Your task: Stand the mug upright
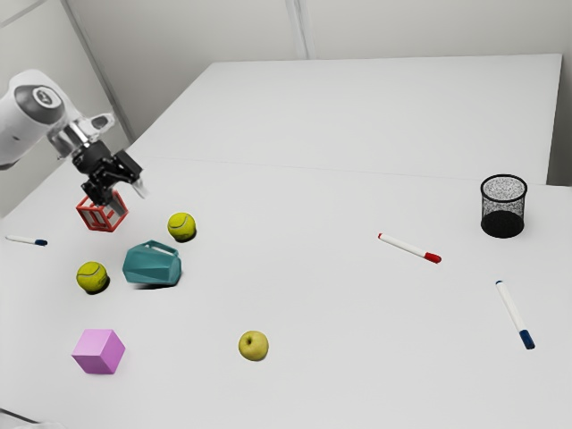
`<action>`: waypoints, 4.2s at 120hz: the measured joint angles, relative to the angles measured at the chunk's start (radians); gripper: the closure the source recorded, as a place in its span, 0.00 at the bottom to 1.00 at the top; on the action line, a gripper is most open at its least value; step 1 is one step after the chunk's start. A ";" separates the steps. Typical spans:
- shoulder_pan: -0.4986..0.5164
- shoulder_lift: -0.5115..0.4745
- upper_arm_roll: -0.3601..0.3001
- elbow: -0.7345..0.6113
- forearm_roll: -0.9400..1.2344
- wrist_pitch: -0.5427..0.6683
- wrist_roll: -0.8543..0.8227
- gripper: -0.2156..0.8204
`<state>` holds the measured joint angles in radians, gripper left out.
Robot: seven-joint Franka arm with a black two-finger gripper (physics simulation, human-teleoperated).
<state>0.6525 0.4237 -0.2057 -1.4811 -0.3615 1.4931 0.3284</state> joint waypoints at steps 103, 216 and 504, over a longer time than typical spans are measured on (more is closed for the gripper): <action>0.101 0.133 -0.005 -0.101 -0.105 -0.004 0.040 0.22; 0.092 0.082 -0.063 -0.173 -0.164 0.034 0.022 0.91; -0.532 -0.328 0.060 -0.476 0.438 0.611 -0.163 0.28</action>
<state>0.1208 0.0956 -0.1460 -1.9568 0.0765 2.1040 0.1649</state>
